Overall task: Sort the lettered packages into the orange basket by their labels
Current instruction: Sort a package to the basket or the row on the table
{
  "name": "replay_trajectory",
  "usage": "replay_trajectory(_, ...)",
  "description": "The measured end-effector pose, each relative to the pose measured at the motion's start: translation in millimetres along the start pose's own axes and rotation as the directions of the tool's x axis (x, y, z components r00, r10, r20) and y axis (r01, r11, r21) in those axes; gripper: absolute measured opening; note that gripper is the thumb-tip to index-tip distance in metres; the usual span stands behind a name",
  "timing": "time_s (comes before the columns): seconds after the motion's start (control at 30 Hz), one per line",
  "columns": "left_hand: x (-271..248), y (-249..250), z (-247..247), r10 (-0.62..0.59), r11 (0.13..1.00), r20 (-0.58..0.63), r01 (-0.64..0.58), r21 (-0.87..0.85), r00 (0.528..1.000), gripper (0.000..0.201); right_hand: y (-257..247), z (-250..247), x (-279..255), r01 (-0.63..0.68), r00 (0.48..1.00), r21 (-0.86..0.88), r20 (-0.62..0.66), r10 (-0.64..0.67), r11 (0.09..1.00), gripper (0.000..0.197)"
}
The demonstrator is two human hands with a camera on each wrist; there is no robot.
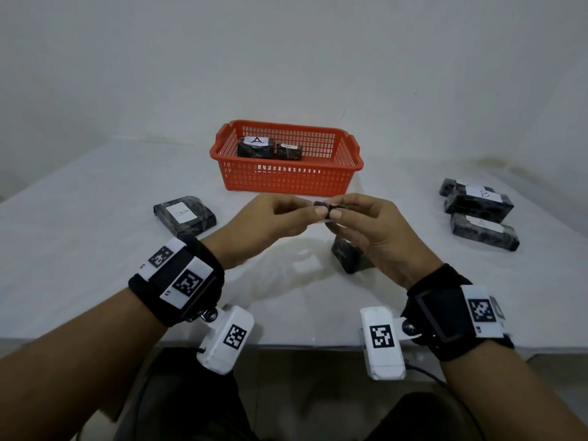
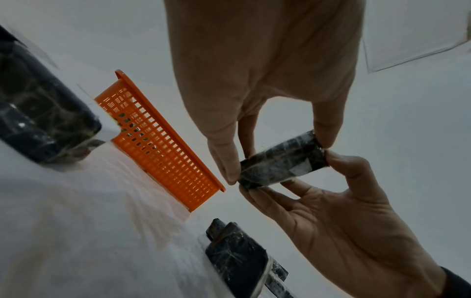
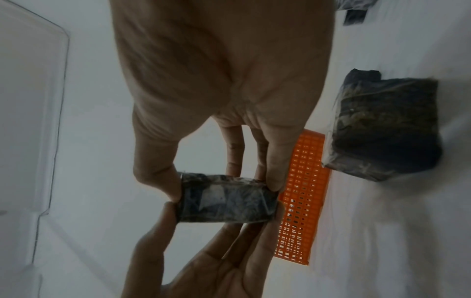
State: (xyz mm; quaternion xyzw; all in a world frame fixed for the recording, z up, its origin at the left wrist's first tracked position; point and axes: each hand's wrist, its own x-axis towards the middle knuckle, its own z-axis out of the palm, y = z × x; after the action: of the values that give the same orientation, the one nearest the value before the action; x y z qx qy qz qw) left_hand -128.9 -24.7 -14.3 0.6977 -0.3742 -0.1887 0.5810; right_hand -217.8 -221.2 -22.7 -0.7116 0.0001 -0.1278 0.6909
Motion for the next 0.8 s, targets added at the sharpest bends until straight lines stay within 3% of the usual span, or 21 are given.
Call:
replay_trajectory(0.2,3.4,-1.3,0.6,-0.002,0.999,-0.061,-0.001,-0.050,0.998,0.032,-3.2,-0.3,-4.1,-0.054,0.998,0.064,0.048,0.051,0.996,0.047)
replay_trajectory(0.33,2.5,-5.1,1.1,-0.015,0.995,0.011,0.016,-0.096,1.000,0.039,-0.2,-2.9,-2.3,-0.021,1.000,-0.021,0.016,0.022,1.000,0.028)
replay_trajectory(0.43,2.2,-6.1,1.8,-0.002,0.995,-0.013,0.001,-0.101,1.000,0.041,-0.5,-3.0,-2.3,-0.011,1.000,-0.026,0.023,0.011,1.000,0.037)
replay_trajectory(0.57,3.4,-0.3,2.3,0.020,1.000,-0.052,-0.021,-0.022,0.998,0.023,-2.9,-2.3,-6.4,-0.037,0.998,0.009,0.047,0.036,0.999,0.038)
replay_trajectory(0.73,2.3,-5.5,0.9,0.018,0.996,0.029,-0.016,-0.088,0.999,0.042,-1.1,-1.8,-4.9,0.021,1.000,-0.022,0.019,-0.021,1.000,0.045)
replay_trajectory(0.8,3.2,-6.1,1.5,0.016,0.998,-0.003,-0.016,-0.060,1.000,0.032,0.1,-3.4,-3.6,0.025,0.999,-0.044,0.027,-0.024,0.999,0.040)
